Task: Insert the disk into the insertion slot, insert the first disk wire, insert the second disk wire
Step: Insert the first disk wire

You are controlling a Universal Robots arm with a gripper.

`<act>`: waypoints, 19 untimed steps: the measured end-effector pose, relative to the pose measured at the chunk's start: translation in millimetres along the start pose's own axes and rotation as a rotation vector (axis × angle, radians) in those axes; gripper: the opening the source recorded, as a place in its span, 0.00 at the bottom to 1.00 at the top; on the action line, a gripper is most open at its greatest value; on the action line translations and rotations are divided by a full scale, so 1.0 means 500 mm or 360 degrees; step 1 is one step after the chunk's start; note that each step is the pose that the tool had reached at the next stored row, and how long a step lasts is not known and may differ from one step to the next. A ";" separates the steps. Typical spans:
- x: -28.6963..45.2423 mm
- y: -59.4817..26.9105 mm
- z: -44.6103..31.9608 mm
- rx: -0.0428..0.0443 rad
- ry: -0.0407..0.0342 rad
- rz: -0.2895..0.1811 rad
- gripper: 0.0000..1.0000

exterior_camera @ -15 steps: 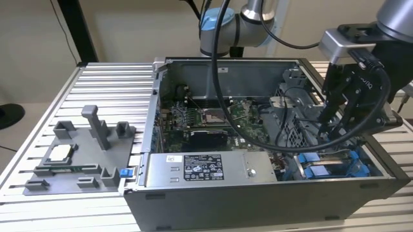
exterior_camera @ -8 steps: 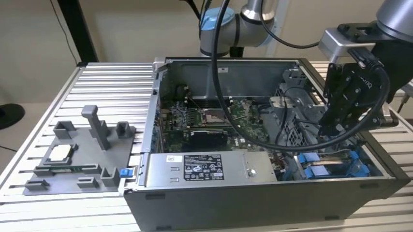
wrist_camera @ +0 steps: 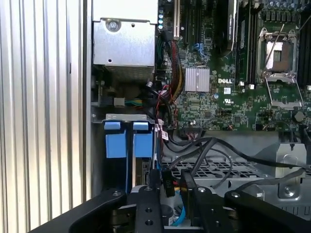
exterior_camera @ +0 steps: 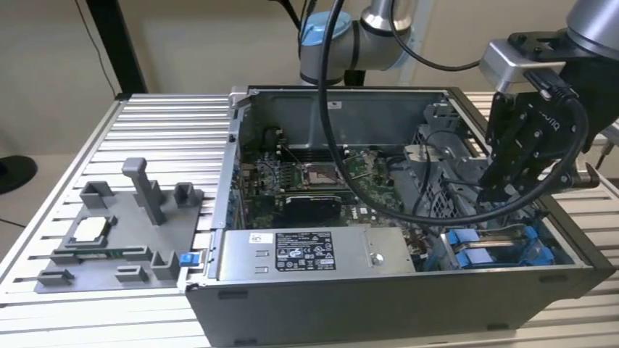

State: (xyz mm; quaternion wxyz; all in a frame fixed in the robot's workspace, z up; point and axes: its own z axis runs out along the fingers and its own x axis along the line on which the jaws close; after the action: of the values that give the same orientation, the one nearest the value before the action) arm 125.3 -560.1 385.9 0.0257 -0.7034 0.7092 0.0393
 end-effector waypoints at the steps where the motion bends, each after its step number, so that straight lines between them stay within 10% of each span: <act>1: 0.000 0.000 0.000 0.0000 -0.0005 0.0000 1.00; 10: 0.010 0.000 -0.001 -0.0001 -0.0068 -0.0001 1.00; 19: 0.016 0.000 -0.002 -0.0001 -0.0075 -0.0002 1.00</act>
State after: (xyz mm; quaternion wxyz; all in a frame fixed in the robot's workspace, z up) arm 125.3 -568.0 385.9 0.0424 -0.7026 0.7081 0.0561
